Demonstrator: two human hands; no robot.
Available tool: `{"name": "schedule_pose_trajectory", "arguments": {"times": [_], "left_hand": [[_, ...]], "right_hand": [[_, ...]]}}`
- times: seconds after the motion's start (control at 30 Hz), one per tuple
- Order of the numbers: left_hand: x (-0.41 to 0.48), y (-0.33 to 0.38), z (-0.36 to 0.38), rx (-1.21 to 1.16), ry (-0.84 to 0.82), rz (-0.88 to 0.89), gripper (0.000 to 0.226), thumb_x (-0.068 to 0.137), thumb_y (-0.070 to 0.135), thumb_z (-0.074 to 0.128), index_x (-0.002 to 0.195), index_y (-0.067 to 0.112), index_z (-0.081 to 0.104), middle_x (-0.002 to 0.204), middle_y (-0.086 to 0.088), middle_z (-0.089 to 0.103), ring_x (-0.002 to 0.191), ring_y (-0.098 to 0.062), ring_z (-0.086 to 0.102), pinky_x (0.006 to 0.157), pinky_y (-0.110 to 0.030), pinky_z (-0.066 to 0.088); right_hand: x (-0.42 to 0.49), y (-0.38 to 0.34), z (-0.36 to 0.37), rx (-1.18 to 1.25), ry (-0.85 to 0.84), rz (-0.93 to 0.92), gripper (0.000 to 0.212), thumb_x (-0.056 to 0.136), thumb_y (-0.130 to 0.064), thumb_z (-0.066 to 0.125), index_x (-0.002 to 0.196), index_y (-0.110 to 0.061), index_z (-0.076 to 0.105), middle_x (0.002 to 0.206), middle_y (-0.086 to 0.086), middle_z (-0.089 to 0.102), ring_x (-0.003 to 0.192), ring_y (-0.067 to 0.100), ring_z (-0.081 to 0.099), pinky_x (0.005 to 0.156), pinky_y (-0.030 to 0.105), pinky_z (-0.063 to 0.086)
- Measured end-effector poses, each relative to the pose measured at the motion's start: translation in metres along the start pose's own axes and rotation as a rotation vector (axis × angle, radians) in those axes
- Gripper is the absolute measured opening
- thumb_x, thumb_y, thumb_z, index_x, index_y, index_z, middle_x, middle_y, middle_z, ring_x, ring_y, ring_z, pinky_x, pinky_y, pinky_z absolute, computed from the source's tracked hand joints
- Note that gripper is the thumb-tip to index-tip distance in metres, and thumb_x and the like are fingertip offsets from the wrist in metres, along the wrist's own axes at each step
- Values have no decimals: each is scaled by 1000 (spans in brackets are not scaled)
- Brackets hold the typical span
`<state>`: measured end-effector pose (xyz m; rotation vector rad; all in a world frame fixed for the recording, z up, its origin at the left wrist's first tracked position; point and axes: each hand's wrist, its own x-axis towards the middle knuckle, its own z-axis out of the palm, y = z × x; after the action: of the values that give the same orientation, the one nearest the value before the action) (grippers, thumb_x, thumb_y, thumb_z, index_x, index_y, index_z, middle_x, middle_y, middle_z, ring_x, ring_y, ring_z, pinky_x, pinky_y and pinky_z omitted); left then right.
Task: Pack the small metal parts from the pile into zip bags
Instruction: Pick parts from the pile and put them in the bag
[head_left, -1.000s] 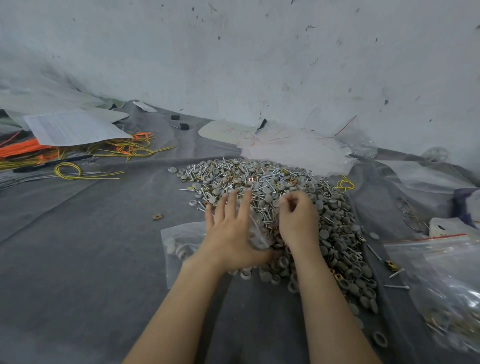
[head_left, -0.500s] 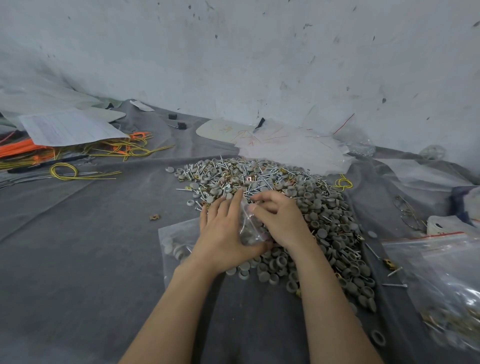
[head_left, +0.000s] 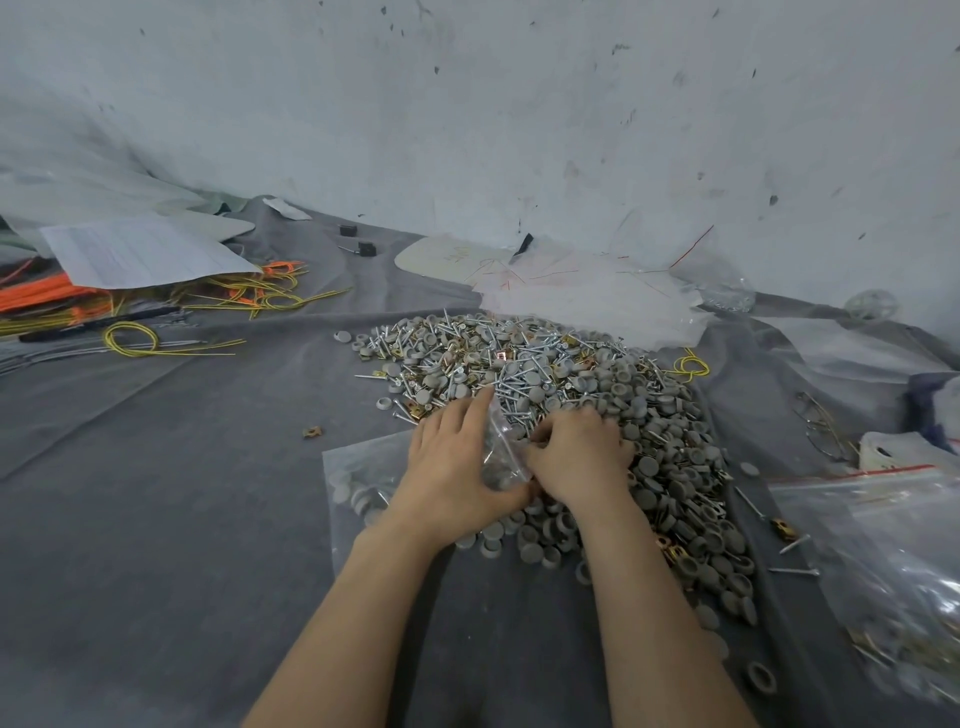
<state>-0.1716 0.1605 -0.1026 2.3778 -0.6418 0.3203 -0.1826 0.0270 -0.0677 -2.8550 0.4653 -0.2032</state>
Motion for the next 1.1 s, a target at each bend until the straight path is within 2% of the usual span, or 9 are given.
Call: {"name": "schedule_pose_trajectory", "arguments": {"times": [0.17, 0.4, 0.63, 0.7, 0.77, 0.83, 0.9, 0.97, 1.1], "left_hand": [[0, 2, -3, -40, -39, -29, 102, 70, 45, 69, 152, 20, 13, 144, 2, 34, 131, -19, 34, 111, -42, 30], [-1, 3, -2, 11, -38, -26, 109, 71, 51, 70, 152, 22, 4, 155, 2, 22, 141, -19, 23, 115, -44, 24], [-2, 5, -3, -11, -6, -45, 108, 72, 51, 71, 152, 23, 5, 151, 2, 30, 137, -21, 30, 113, -43, 27], [-2, 6, -4, -46, 23, -56, 107, 72, 50, 72, 152, 22, 6, 150, 1, 32, 136, -21, 31, 113, -42, 28], [-1, 7, -5, -93, 58, -71, 108, 72, 48, 74, 152, 20, 8, 151, -1, 32, 137, -21, 30, 113, -41, 27], [-1, 7, -6, -123, 85, -81, 108, 72, 46, 75, 153, 18, 8, 152, -2, 29, 139, -20, 28, 114, -41, 27], [-1, 8, -7, -146, 104, -73, 107, 72, 43, 74, 153, 19, 8, 152, -2, 30, 139, -20, 28, 114, -40, 27], [-2, 8, -8, -164, 122, -66, 105, 72, 41, 74, 153, 19, 9, 151, -2, 32, 138, -20, 29, 114, -40, 27], [-1, 10, -10, -191, 181, -59, 103, 72, 48, 74, 151, 20, 14, 148, -2, 37, 136, -20, 33, 112, -44, 30]], "right_hand": [[-1, -1, 1, 15, 22, 20, 37, 90, -44, 56, 115, -19, 62, 128, 8, 51, 123, 30, 42, 102, 46, 32], [-2, 1, 2, 280, 156, 66, 12, 91, -23, 57, 102, -20, 59, 106, -2, 62, 110, 24, 52, 96, 40, 33], [-1, 1, 0, 470, 284, 47, 24, 91, -17, 54, 115, -15, 59, 99, -3, 63, 104, 22, 58, 100, 40, 39], [0, 4, -5, 630, 254, 23, 22, 90, -15, 55, 110, -13, 65, 93, -4, 60, 95, 15, 61, 85, 26, 45], [0, 6, -13, 716, 171, -59, 21, 90, -13, 55, 105, -14, 70, 91, -8, 62, 81, -2, 57, 64, 6, 40], [-2, 6, -19, 718, 27, -209, 21, 89, -13, 58, 104, -18, 72, 87, -17, 63, 72, -10, 55, 57, -1, 39], [-5, 2, -21, 718, -117, -342, 19, 88, -15, 63, 105, -21, 72, 86, -21, 64, 72, -13, 58, 60, -1, 40], [-7, -1, -19, 750, -145, -363, 22, 88, -22, 65, 110, -26, 68, 87, -23, 63, 75, -17, 57, 61, 0, 39], [-4, 3, -18, 911, 67, -178, 17, 93, -17, 57, 108, -22, 64, 86, -15, 69, 81, -5, 63, 66, 9, 43]]}}
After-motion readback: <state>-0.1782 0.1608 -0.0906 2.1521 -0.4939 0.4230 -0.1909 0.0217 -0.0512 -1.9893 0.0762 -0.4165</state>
